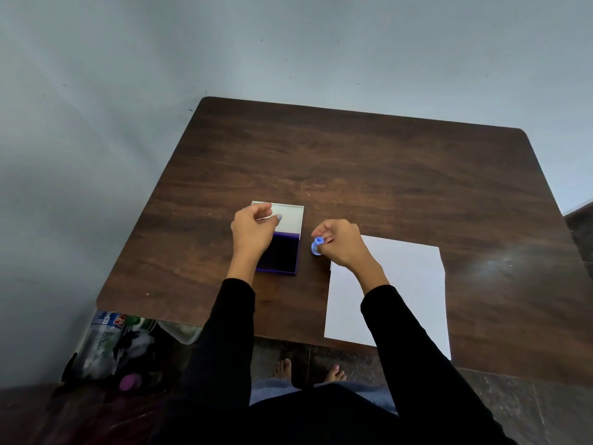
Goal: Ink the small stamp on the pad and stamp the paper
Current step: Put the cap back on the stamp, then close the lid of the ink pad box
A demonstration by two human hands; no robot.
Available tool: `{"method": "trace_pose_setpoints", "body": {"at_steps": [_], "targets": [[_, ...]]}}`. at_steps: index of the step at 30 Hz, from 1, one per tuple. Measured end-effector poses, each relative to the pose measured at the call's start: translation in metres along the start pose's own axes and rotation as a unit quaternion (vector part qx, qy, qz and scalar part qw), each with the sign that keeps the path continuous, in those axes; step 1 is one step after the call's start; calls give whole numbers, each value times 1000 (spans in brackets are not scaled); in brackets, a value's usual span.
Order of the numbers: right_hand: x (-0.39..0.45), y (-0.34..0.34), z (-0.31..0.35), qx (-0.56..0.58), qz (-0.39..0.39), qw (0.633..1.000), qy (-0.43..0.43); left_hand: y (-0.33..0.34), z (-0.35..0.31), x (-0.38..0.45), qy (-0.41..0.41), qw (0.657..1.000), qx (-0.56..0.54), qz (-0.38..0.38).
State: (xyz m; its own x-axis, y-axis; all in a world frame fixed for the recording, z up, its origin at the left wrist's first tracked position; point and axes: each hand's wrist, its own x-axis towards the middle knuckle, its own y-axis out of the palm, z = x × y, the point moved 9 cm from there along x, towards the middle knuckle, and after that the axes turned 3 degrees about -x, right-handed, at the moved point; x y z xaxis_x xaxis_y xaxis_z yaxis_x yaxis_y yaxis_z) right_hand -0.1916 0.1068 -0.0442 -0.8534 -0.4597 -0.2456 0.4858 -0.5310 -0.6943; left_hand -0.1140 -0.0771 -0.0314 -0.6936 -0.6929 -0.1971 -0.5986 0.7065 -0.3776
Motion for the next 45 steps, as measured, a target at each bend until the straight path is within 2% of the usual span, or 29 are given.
{"method": "trace_pose_setpoints", "body": {"at_steps": [8, 12, 15, 24, 29, 35, 38, 45], "targets": [[4, 2, 0, 19, 24, 999, 12, -11, 1, 4, -9, 999, 14, -29], [7, -22, 4, 110, -70, 991, 30, -23, 8, 10, -34, 998, -8, -51], [11, -28, 12, 120, -116, 985, 40, -31, 15, 16, -48, 996, -28, -66], [34, 9, 30, 42, 1, 994, 103, -14, 24, 39, -101, 995, 2, 15], [41, 21, 36, 22, 23, 993, 118, -8, 24, 45, -104, 993, 48, 37], [44, 18, 36, 93, -3, 985, 145, -11, 24, 51, -122, 992, 3, 33], [47, 9, 38, 119, -39, 981, 147, -12, 22, 53, -127, 991, -20, 25], [41, -6, 44, 108, -121, 977, 140, -21, 16, 50, -112, 993, -22, 14]]}}
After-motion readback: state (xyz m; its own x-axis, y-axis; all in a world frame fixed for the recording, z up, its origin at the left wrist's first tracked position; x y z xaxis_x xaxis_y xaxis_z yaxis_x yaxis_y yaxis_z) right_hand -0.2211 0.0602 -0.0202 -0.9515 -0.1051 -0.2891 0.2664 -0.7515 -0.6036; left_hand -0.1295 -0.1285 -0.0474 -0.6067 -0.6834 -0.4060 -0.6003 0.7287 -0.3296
